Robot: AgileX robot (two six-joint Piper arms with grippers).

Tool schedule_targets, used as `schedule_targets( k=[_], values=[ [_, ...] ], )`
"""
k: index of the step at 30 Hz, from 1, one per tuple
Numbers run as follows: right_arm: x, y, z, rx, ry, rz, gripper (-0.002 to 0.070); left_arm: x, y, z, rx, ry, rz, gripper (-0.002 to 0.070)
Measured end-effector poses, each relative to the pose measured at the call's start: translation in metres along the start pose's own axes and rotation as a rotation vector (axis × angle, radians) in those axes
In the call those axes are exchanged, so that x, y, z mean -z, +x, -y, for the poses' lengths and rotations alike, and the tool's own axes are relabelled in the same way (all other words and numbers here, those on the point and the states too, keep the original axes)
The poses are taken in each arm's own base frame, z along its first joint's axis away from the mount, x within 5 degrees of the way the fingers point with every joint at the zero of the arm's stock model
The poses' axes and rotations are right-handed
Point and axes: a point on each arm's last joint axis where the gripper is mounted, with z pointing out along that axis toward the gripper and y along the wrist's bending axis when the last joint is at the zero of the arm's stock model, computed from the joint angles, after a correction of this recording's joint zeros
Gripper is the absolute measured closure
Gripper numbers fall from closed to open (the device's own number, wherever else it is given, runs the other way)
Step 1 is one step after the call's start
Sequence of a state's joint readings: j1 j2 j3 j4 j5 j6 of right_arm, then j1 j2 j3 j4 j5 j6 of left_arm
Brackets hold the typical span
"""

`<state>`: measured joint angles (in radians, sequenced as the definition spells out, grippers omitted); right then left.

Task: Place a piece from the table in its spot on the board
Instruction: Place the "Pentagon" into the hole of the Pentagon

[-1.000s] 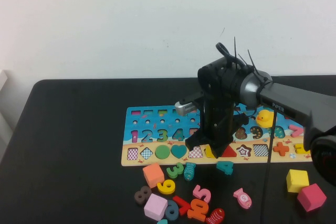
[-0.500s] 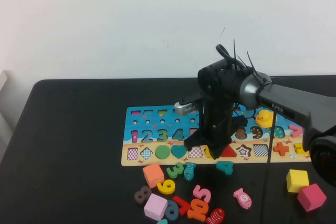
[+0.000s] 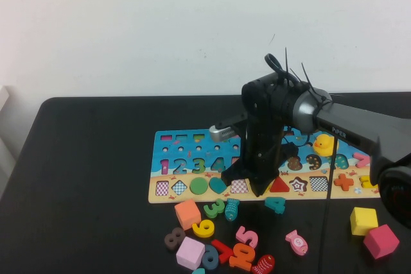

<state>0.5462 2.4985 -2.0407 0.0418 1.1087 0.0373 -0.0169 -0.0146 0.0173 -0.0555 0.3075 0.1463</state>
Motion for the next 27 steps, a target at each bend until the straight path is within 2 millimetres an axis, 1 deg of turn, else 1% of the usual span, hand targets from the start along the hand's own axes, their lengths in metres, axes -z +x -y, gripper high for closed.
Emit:
schedule_targets(
  k=[14, 27],
  values=[
    [0.0002, 0.0061, 0.0002, 0.037, 0.001, -0.068, 0.0657, 0.0000, 0.0000, 0.0000, 0.000, 0.000, 0.000, 0.0676],
    [0.0003, 0.0069, -0.0009, 0.044, -0.011, -0.076, 0.0657, 0.0000, 0.0000, 0.0000, 0.000, 0.000, 0.000, 0.0677]
  ],
)
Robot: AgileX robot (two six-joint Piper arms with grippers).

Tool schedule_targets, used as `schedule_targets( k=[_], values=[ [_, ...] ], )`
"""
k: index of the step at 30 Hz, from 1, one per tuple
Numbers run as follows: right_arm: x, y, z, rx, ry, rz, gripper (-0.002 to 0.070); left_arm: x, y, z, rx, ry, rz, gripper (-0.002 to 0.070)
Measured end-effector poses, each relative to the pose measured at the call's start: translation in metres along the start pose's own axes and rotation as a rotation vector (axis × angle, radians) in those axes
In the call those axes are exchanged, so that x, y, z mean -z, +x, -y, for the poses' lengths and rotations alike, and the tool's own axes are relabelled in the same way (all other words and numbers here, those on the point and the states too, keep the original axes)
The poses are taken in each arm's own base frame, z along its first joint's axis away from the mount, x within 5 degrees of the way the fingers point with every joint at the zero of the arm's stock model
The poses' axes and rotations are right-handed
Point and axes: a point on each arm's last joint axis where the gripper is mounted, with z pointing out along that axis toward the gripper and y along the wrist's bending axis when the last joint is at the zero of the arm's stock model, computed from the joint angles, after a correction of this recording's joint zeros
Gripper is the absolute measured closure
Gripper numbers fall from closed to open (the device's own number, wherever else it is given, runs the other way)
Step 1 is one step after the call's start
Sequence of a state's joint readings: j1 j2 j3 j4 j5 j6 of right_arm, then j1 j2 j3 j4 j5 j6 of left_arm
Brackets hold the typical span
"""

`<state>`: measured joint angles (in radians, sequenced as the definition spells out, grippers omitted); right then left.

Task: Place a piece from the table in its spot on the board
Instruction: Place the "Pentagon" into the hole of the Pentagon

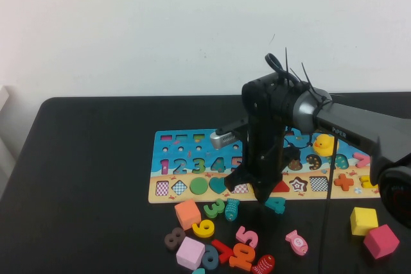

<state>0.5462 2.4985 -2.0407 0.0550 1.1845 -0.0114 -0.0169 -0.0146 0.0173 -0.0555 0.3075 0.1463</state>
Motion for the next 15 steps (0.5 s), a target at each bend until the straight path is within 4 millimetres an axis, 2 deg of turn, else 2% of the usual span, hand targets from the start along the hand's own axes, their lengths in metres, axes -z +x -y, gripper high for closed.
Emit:
schedule_targets(
  k=[15],
  values=[
    [0.0005, -0.0094, -0.0004, -0.062, -0.008, 0.103, 0.0657, 0.0000, 0.0000, 0.0000, 0.000, 0.000, 0.000, 0.0677]
  ],
)
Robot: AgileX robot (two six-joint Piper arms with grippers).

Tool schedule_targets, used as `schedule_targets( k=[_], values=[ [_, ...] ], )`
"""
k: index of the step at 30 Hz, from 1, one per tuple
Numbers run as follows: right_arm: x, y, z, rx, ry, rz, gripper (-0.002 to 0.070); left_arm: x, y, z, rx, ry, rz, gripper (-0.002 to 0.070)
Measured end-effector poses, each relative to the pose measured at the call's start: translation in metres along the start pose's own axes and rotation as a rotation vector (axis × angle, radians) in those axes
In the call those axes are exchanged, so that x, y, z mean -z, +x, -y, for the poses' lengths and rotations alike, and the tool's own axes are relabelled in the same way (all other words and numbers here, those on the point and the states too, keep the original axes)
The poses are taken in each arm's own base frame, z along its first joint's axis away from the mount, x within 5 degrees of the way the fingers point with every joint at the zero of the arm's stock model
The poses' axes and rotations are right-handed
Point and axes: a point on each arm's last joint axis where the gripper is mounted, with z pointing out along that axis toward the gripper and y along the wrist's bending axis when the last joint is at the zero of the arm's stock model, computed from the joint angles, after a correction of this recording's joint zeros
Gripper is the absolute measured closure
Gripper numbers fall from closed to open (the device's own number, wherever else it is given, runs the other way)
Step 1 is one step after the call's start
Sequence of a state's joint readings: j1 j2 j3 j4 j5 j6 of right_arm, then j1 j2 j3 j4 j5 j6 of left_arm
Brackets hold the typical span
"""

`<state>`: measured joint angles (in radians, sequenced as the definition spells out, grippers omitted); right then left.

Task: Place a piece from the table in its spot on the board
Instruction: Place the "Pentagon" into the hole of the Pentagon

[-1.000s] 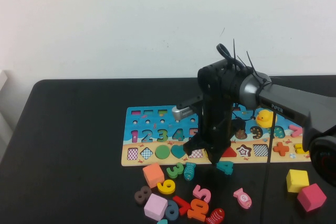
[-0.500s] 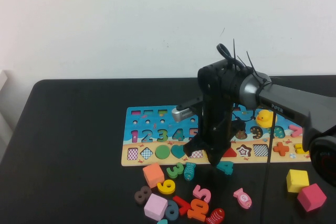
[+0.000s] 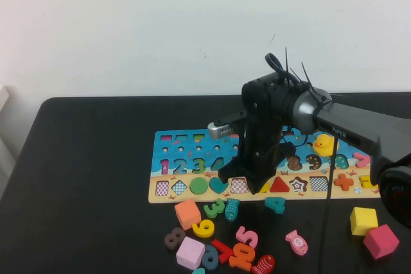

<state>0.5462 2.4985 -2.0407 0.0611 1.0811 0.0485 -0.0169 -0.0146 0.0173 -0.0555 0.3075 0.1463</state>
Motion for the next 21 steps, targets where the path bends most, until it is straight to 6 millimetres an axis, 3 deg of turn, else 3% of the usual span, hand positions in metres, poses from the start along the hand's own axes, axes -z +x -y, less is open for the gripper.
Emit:
schedule_targets(
  k=[11, 21],
  values=[
    [0.030, 0.003, 0.010, 0.056, 0.119, 0.000, 0.0657, 0.000, 0.000, 0.000, 0.000, 0.000, 0.000, 0.0677],
    [0.004, 0.008, 0.006, 0.057, 0.052, -0.087, 0.0657, 0.000, 0.000, 0.000, 0.000, 0.000, 0.000, 0.0677]
  ],
)
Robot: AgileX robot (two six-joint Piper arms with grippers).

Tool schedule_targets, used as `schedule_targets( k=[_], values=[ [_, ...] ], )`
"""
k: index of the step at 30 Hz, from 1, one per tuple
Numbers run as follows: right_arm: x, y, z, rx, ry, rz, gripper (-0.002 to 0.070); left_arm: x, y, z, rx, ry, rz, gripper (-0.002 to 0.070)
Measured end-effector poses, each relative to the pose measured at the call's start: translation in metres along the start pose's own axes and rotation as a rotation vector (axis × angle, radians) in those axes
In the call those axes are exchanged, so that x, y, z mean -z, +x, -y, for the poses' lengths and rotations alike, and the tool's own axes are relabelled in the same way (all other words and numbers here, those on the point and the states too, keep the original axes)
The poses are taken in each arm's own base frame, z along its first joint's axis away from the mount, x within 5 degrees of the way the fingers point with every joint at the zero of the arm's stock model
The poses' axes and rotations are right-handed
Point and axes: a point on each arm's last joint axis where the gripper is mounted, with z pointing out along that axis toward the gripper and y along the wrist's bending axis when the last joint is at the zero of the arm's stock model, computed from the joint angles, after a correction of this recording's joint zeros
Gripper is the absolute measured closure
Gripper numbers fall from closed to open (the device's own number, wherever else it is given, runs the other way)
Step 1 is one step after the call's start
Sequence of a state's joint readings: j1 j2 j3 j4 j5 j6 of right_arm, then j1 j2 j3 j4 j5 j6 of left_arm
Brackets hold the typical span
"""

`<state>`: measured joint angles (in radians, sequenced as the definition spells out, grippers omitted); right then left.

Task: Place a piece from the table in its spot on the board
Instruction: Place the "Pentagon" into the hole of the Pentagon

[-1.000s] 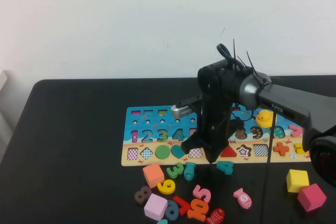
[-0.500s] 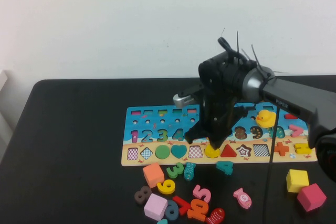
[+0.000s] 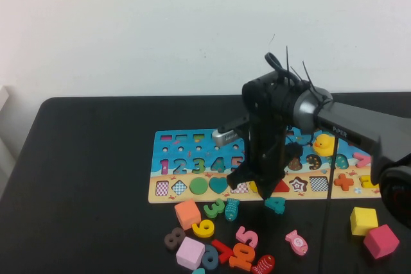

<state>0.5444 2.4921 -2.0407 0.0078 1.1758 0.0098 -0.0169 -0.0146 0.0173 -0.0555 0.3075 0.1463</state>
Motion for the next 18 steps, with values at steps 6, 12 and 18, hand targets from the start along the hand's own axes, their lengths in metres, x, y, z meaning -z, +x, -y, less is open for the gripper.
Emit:
schedule_targets(
  k=[6, 12, 18],
  values=[
    [-0.003, -0.005, -0.004, -0.014, -0.042, 0.053, 0.0657, 0.000, 0.000, 0.000, 0.000, 0.000, 0.000, 0.0677],
    [-0.003, -0.009, -0.004, -0.017, -0.047, 0.092, 0.0657, 0.000, 0.000, 0.000, 0.000, 0.000, 0.000, 0.0677],
    [-0.003, -0.011, -0.004, -0.024, -0.048, 0.110, 0.0657, 0.000, 0.000, 0.000, 0.000, 0.000, 0.000, 0.0677]
  ],
)
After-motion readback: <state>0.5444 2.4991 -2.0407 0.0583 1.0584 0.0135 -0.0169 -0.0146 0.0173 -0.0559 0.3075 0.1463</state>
